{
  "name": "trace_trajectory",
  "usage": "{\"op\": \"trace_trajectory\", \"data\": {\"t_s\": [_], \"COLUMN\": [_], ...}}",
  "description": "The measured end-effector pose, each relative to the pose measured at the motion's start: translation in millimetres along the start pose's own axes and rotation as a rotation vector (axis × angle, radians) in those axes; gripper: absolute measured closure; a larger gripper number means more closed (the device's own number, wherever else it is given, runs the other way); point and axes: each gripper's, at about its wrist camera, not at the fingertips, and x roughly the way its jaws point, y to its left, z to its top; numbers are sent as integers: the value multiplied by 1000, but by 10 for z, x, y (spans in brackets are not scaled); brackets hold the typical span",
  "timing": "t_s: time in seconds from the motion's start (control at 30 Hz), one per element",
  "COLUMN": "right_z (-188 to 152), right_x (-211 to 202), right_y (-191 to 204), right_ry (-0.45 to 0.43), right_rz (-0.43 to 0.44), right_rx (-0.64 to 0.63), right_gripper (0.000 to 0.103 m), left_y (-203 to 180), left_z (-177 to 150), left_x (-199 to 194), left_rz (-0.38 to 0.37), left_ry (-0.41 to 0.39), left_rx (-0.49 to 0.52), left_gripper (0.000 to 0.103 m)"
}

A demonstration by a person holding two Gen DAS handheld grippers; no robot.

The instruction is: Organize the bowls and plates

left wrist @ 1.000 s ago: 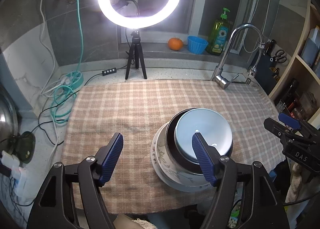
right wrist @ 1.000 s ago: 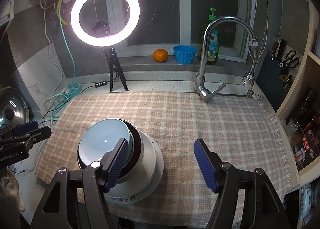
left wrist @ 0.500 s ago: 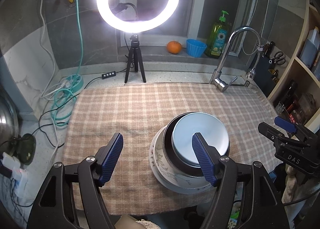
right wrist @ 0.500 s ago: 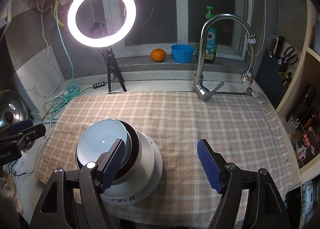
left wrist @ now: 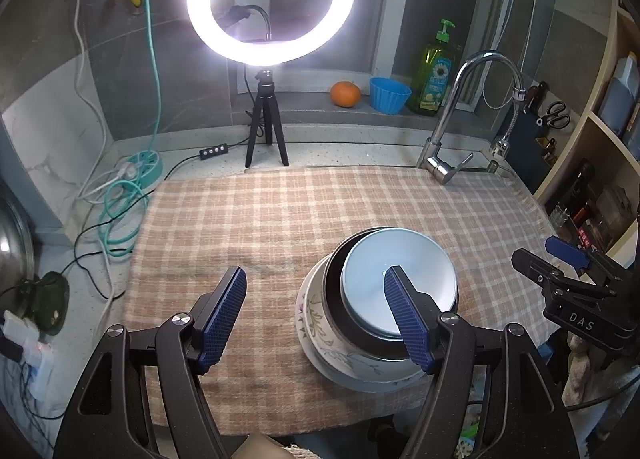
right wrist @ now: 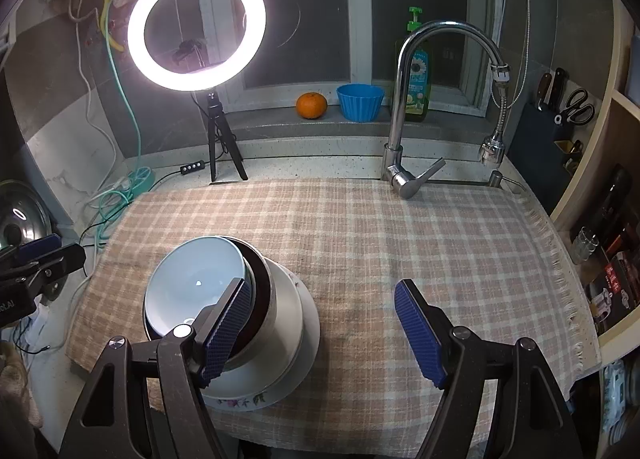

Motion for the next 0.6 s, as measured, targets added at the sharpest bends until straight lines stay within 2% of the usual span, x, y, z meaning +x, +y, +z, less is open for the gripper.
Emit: {"op": "trace_trajectory", "data": {"t_s": [0.6], "right_z": [-17], "right_x": [61], "right_y": [-35], "right_ry": [11], "right_rz": [-1], "right_rx": [0], "right_gripper": [32], "left_y": [-32], "left_z": [7], "left_x": [21], "left_rz": [0], "left_ry": [0], "left_rx": [5], "left_gripper": [31]}}
